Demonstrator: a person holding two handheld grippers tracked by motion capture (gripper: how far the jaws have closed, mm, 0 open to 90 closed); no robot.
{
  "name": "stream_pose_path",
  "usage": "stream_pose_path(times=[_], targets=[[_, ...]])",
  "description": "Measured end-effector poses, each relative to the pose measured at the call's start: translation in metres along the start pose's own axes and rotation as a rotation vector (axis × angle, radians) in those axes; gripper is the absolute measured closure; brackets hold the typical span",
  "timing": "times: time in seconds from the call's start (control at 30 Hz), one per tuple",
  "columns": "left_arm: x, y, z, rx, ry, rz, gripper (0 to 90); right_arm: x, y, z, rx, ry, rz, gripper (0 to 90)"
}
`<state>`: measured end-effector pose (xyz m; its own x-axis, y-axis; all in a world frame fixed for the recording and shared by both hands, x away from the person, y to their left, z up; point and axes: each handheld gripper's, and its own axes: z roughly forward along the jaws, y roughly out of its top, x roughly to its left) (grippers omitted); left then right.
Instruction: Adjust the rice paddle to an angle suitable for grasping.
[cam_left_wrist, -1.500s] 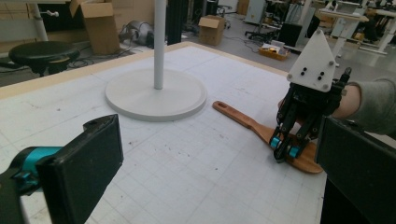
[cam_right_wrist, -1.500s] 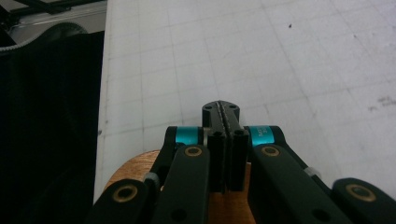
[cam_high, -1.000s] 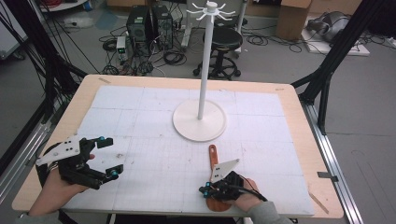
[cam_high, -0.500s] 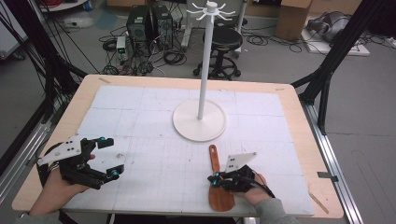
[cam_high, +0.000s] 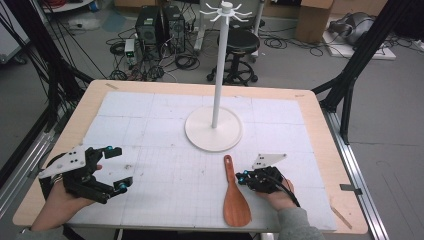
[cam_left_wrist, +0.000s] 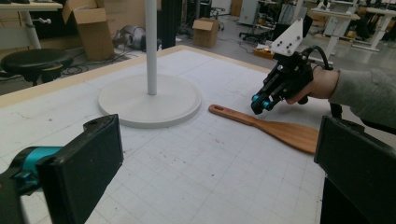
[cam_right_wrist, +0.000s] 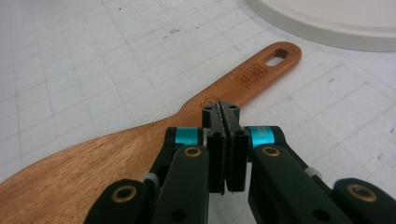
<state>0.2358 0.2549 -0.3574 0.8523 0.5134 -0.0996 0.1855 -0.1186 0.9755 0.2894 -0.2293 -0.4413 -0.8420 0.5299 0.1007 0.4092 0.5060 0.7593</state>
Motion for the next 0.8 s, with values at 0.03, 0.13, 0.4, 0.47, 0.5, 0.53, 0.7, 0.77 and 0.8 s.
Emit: stream_pose_path(times=[0.03,0.13,0.4,0.47,0.5,0.53,0.7,0.77,0.8], targets=[[0.0,0.0,-0.001,0.0,0.001,-0.001,1.8,-0.001,0.0,0.001,0.006,-0.006,0.003,88.8],[0.0,0.0,-0.001,0.0,0.002,-0.001,1.8,-0.005,0.0,0.004,0.015,-0.018,0.014,88.8],[0.0,-0.002,-0.001,0.011,0.008,-0.012,1.8,-0.008,0.001,0.011,0.018,-0.015,0.009,88.8],[0.001,-0.002,-0.001,0.015,0.005,-0.014,1.8,-0.008,0.002,0.012,0.017,-0.009,0.015,88.8],[0.001,-0.003,-0.001,0.016,0.007,-0.018,1.8,-0.008,0.002,0.013,0.015,-0.007,0.01,88.8],[0.001,-0.003,-0.001,0.016,0.006,-0.018,1.8,-0.008,0.002,0.013,0.019,-0.005,0.01,88.8],[0.001,-0.003,-0.002,0.015,0.007,-0.021,1.8,-0.007,0.006,0.017,0.017,0.01,-0.007,88.8],[0.001,-0.003,-0.002,0.015,0.009,-0.02,1.8,-0.006,0.009,0.021,0.021,0.016,-0.02,88.8],[0.001,-0.003,-0.003,0.016,0.01,-0.019,1.8,-0.004,0.01,0.022,0.025,0.02,-0.022,88.8]])
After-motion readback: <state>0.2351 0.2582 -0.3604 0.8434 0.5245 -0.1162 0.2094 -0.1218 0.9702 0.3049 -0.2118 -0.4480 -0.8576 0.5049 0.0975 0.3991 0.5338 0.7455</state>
